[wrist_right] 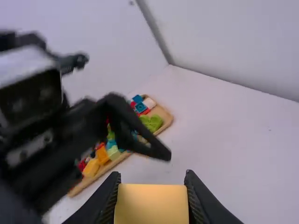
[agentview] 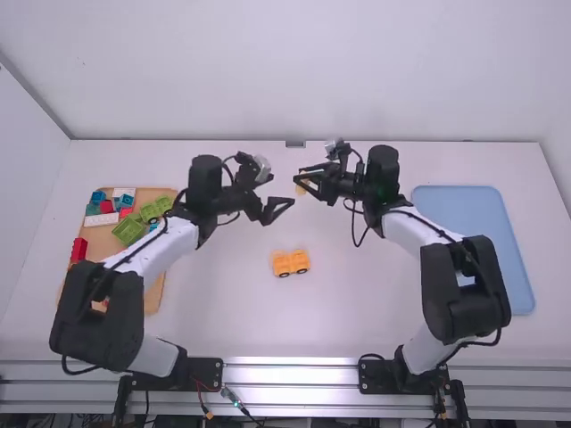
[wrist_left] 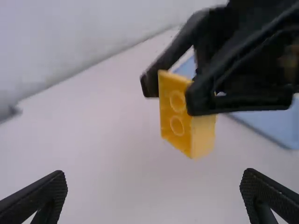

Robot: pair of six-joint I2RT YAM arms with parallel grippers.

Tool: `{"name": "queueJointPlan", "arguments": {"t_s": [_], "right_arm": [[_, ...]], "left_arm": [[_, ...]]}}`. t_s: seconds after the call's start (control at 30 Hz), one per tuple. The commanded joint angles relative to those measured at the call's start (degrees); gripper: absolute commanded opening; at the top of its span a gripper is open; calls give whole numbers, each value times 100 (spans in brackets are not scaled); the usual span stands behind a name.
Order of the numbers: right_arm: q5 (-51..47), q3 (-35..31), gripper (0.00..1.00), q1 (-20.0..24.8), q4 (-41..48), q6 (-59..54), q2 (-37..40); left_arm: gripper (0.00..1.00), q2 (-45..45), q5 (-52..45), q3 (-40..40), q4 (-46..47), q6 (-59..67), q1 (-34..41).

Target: Assemble lego blocks to make yellow taxi

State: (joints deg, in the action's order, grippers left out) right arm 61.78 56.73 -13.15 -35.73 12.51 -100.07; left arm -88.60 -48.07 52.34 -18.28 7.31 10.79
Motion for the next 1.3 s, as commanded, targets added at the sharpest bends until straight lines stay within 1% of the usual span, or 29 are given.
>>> {"name": "queueJointPlan", "arguments": {"t_s": [0.0,0.1,0.17,0.2,0.23,0.3,0.37,0.5,0.7,0.87,0.97,1.03,1.1,1.27], "right_arm": [[1191,308,16,20,35,-660,-44],[1585,424,16,46,-2,-660,-44],[1681,479,15,39,15,-678,-44],[1818,509,14,17,15,-678,-44],[1818,509,14,17,15,-678,-44],[1993,531,12,0,-26,-673,-44],[1982,535,13,0,-11,-678,-44],[1993,535,12,-7,17,-675,-44],[2072,535,12,-9,7,-678,-44],[2070,533,9,-7,20,-678,-44],[2068,533,10,-7,17,-678,-44],[2046,533,10,-9,20,-678,-44],[2024,533,9,-9,17,-680,-44],[1996,533,9,-7,24,-678,-44]], "left_arm": [[99,-98,-1878,223,-28,149,-245],[99,-330,-2769,258,-433,114,-297],[99,-505,-3023,258,-820,-98,-267],[100,-649,-3062,256,-1067,-262,-264],[100,-649,-3062,256,-1067,-262,-264],[100,-866,-3060,256,-1421,-566,-264],[99,-942,-3060,256,-1569,-708,-264],[93,-1073,-3359,256,-2090,-946,-264],[92,-1073,-3073,256,-2098,-944,-92],[86,-1073,-2638,256,-2059,-946,42],[85,-1073,-2559,256,-2061,-944,50],[83,-1073,-2538,256,-2059,-946,50],[76,-1073,-2538,256,-2059,-944,48],[72,-1073,-2538,256,-2059,-946,48]]}}
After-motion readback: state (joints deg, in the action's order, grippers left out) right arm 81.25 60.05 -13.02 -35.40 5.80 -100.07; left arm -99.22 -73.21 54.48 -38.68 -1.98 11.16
